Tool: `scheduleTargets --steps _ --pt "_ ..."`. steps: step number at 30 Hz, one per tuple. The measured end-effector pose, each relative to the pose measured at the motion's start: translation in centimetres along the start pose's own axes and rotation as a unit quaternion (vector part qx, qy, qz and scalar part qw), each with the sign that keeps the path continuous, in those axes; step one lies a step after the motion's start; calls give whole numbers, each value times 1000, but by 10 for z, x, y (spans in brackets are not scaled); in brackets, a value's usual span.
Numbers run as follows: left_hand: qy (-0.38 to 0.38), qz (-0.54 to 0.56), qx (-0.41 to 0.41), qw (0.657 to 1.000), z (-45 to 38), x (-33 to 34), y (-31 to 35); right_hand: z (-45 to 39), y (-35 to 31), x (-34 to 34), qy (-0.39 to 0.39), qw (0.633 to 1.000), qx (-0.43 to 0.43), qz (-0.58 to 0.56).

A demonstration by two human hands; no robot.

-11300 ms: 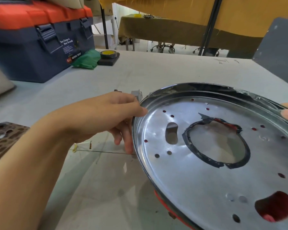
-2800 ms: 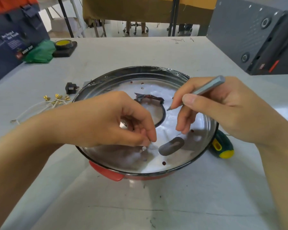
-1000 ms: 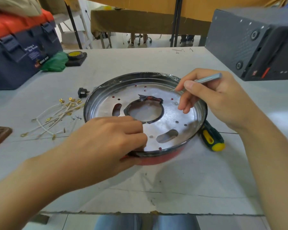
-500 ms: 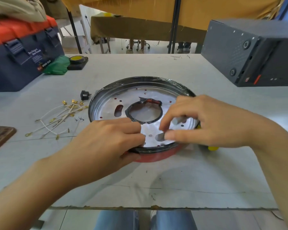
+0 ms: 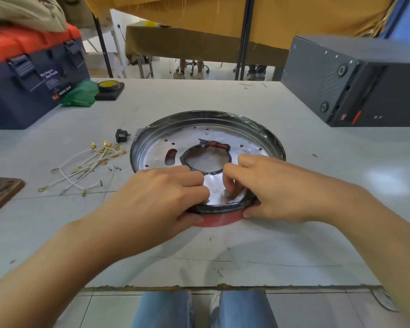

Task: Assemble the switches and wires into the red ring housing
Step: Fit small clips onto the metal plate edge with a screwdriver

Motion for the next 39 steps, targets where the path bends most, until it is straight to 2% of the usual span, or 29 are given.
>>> scheduleTargets --steps 3,6,10,14,23,25,27,31,33,37,39 --pt "9 1 0 1000 -1 -2 0 -5 0 0 -16 1000 -3 -6" --pt "60 19 -10 998 -3 -17 -3 -13 3 -10 -27 999 0 -24" --pt "211 58 -58 974 -1 -52 -9 -28 9 -36 -55 990 22 -130" --pt "350 31 -51 935 12 -74 -3 -42 -6 -47 -96 980 -17 -174" --pt "389 -8 -50 920 24 -80 -7 -48 7 -61 -74 982 -26 -172" --pt "378 10 -47 924 23 -76 -7 -47 13 -64 -70 982 -17 -176" --pt "337 52 -52 939 20 -66 -6 -47 18 -66 -68 982 -8 -179" --pt "179 112 -81 974 16 -24 -15 -48 23 -66 -58 982 -4 -179" --pt "120 120 -112 979 19 -4 -26 -49 25 -69 -48 982 -4 -184" --pt "77 108 -202 970 32 21 -58 -49 27 -75 -28 982 -10 -184" --pt "79 102 -231 964 38 25 -72 -49 30 -76 -20 984 -3 -177"
Point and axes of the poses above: each hand's wrist, its own z-axis away from the middle knuckle, its own x-axis out of the palm, y = z × x, the point moved 8 cm from there along -z, towards the middle knuckle, and after that the axes turned 15 degrees about y, right-handed, at the moved point
